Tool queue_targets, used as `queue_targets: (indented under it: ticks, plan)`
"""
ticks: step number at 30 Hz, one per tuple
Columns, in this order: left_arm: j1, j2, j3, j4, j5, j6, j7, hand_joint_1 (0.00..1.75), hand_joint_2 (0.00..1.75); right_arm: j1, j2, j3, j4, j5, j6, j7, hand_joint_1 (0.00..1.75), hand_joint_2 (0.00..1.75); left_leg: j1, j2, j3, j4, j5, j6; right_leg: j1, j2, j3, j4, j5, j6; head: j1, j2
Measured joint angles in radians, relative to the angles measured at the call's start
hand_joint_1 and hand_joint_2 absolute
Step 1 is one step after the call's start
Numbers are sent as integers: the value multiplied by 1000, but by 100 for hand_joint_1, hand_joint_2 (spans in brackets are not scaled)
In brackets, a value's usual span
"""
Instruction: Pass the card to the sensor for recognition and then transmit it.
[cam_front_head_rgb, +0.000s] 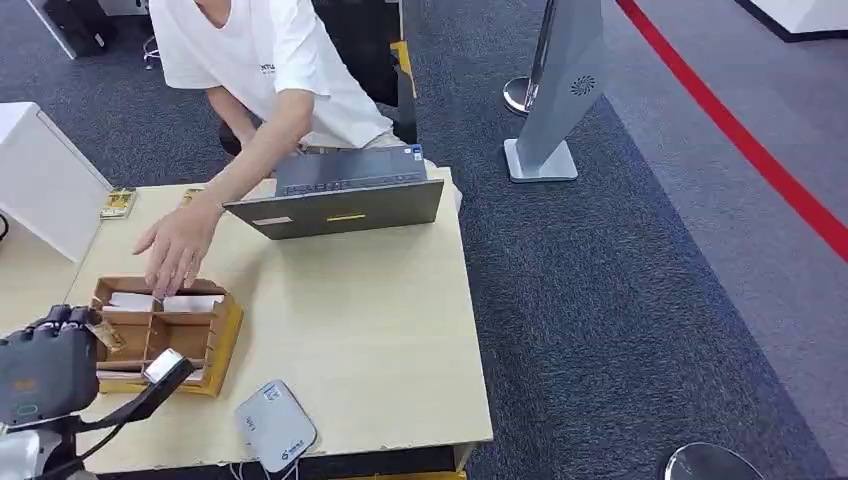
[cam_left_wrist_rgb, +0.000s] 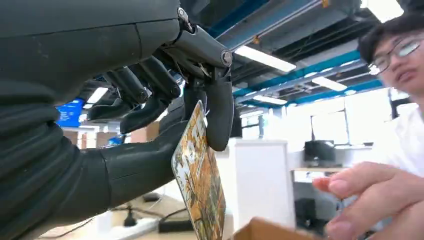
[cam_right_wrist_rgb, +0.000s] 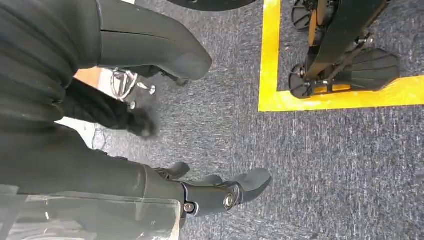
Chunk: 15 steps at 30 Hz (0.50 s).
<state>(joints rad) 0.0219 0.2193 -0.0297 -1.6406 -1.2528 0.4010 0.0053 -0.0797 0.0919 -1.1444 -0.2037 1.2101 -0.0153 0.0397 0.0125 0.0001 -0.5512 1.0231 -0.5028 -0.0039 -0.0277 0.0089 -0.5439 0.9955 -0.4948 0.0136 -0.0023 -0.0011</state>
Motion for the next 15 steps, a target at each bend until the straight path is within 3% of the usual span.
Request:
queue_targets:
  ticks: [4, 7, 12, 15]
  plan:
    - [-69, 42, -27, -66, 24, -42, 6, 175, 175, 0, 0, -1, 0, 5, 2, -3, 0, 175, 0, 0, 0, 0, 1, 0, 0, 0, 0, 0, 0, 0, 0, 0]
    - [-194, 63, -38, -55, -15, -43, 20, 175, 175, -1, 0, 0, 0, 33, 16, -3, 0, 175, 1, -3, -1, 0, 3, -1, 1, -3, -1, 0, 1, 0, 0, 0]
    - [-457, 81, -59, 142, -69, 73, 15, 175, 175, -11, 0, 15, 0, 69, 23, -10, 0, 175, 1, -4, -1, 0, 5, -2, 1, -3, 0, 0, 5, -1, 0, 0]
    - [-558, 83, -66, 251, -75, 94, 15, 175, 175, -13, 0, 25, 0, 77, 18, -10, 0, 175, 0, -4, -1, 0, 6, -1, 1, -3, 0, 0, 5, -1, -1, 0]
